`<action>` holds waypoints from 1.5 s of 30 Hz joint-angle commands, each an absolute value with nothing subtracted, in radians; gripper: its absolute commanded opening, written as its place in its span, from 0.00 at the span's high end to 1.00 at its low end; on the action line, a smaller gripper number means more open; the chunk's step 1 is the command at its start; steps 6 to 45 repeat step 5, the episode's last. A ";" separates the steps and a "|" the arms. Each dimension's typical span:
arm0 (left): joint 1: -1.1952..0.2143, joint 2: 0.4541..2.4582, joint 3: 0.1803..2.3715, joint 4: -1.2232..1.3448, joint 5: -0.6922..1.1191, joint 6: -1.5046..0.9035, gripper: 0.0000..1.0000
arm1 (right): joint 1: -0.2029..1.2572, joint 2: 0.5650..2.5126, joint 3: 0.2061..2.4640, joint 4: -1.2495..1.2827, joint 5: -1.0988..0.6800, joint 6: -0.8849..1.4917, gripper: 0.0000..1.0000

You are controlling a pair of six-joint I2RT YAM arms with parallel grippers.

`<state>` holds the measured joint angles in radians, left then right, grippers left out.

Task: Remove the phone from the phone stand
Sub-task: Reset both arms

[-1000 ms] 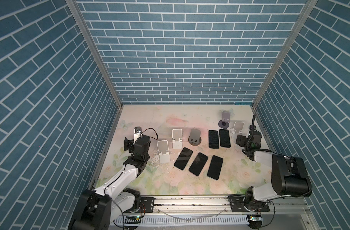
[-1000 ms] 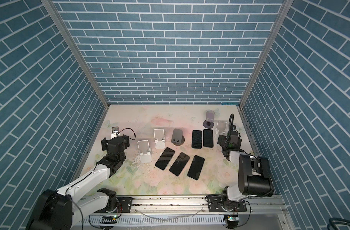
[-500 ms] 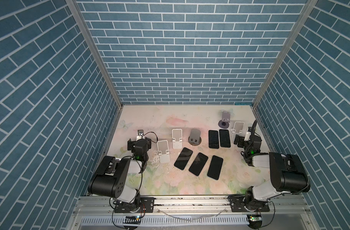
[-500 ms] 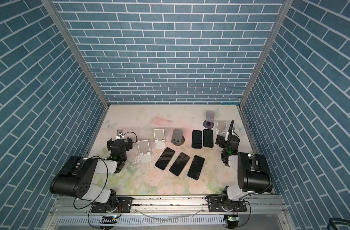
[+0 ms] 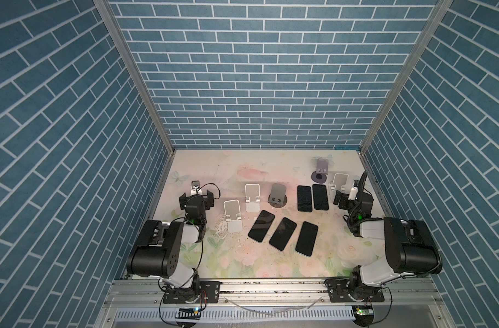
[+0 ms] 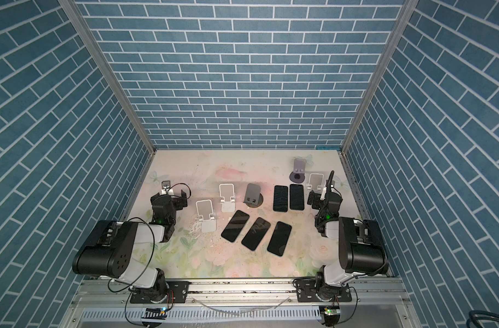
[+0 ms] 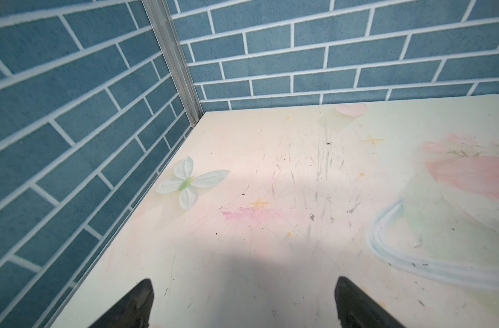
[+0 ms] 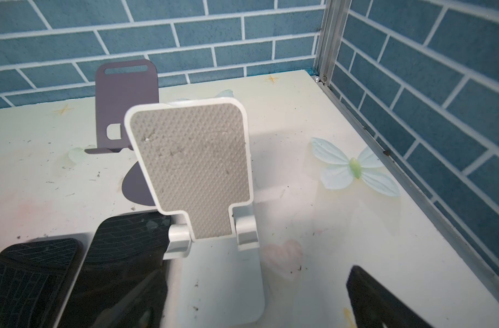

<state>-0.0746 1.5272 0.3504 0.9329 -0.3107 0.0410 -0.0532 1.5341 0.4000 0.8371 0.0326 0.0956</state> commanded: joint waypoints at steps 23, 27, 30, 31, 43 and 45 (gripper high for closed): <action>-0.067 1.536 0.360 0.926 -0.300 0.034 0.00 | -0.051 1.539 0.387 0.872 0.040 0.061 0.01; -0.067 1.536 0.360 0.926 -0.300 0.034 0.00 | -0.051 1.539 0.387 0.872 0.040 0.061 0.01; -0.067 1.536 0.360 0.926 -0.300 0.034 0.00 | -0.051 1.539 0.387 0.872 0.040 0.061 0.01; -0.067 1.536 0.360 0.926 -0.300 0.034 0.00 | -0.051 1.539 0.387 0.872 0.040 0.061 0.01; -0.067 1.536 0.360 0.926 -0.300 0.034 0.00 | -0.051 1.539 0.387 0.872 0.040 0.061 0.01; -0.067 1.536 0.360 0.926 -0.300 0.034 0.00 | -0.051 1.539 0.387 0.872 0.040 0.061 0.01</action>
